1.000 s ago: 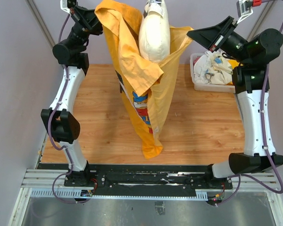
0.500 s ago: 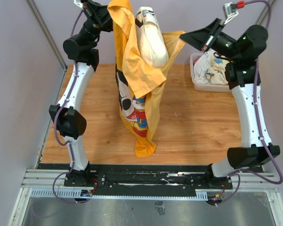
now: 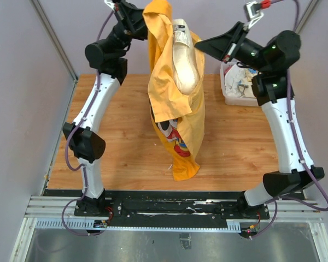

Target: Remove the trousers from the hanger

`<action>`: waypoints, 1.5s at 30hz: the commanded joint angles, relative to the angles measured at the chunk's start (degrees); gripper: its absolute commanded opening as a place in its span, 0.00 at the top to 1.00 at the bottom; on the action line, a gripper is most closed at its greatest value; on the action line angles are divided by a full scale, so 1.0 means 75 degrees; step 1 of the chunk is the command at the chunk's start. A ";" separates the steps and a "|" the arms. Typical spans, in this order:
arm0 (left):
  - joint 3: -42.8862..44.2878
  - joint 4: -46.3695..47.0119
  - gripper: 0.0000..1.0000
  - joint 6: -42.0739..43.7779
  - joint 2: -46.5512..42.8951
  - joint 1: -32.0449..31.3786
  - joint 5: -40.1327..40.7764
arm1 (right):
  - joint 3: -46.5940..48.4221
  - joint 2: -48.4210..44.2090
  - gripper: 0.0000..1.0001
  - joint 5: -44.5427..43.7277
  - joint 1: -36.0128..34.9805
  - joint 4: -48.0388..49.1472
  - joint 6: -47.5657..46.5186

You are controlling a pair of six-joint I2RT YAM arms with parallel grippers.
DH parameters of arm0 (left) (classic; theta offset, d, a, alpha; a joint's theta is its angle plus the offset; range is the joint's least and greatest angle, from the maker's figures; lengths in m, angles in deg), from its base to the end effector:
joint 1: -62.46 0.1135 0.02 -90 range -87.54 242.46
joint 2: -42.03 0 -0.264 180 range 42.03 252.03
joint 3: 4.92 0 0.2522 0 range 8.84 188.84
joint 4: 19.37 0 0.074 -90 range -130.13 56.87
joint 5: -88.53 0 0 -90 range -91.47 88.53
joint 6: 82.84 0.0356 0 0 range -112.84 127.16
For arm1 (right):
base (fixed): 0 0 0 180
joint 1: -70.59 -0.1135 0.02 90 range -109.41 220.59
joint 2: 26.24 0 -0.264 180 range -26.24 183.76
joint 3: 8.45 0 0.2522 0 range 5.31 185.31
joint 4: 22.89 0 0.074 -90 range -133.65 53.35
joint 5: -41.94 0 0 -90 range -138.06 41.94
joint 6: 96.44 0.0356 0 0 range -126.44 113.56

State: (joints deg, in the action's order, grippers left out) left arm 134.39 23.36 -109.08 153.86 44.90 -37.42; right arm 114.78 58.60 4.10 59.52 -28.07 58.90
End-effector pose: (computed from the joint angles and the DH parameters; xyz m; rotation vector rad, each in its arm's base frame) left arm 0.3529 -0.1336 0.5717 0.1948 0.8866 -2.3214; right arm 0.2636 0.0802 0.5855 -0.3625 1.3508 1.5849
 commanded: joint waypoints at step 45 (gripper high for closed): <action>0.1213 0.1145 1.00 -0.1657 0.0233 0.1263 0.0918 | 0.1863 -0.0072 1.00 -0.0039 0.1771 0.1024 0.0640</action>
State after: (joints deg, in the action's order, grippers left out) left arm 138.59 28.04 -111.64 157.68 54.17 -33.31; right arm 122.28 60.74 3.14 70.58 -30.23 58.53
